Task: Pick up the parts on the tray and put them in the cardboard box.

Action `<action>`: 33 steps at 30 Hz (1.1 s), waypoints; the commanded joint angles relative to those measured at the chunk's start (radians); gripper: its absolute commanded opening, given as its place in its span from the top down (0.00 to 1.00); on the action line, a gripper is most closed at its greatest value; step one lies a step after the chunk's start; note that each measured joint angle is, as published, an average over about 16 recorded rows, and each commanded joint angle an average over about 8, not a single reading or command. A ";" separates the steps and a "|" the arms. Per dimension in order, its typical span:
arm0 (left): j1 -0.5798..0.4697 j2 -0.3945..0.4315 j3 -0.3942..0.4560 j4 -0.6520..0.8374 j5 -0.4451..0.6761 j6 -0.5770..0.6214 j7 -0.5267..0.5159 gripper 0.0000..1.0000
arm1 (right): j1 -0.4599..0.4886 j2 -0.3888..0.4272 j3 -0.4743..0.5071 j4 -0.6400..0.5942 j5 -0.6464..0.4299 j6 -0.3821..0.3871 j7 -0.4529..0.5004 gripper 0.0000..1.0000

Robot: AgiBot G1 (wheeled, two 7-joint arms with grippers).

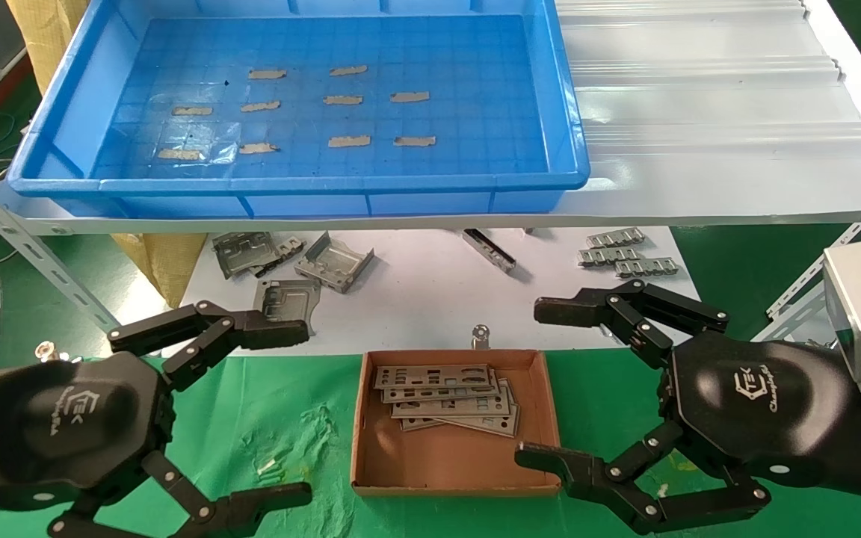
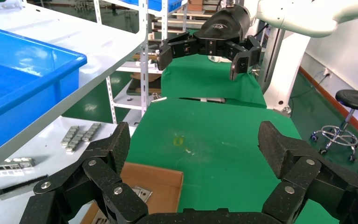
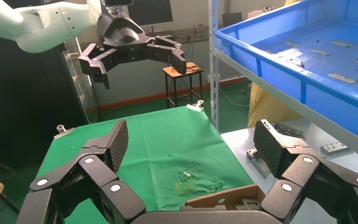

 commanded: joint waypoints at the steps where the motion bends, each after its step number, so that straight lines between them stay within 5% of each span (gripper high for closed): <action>1: 0.000 0.000 0.000 0.000 0.000 0.000 0.000 0.00 | 0.000 0.000 0.000 0.000 0.000 0.000 0.000 0.00; 33: 0.000 0.000 0.000 0.000 0.000 0.000 0.000 0.00 | 0.000 0.000 0.000 0.000 0.000 0.000 0.000 0.00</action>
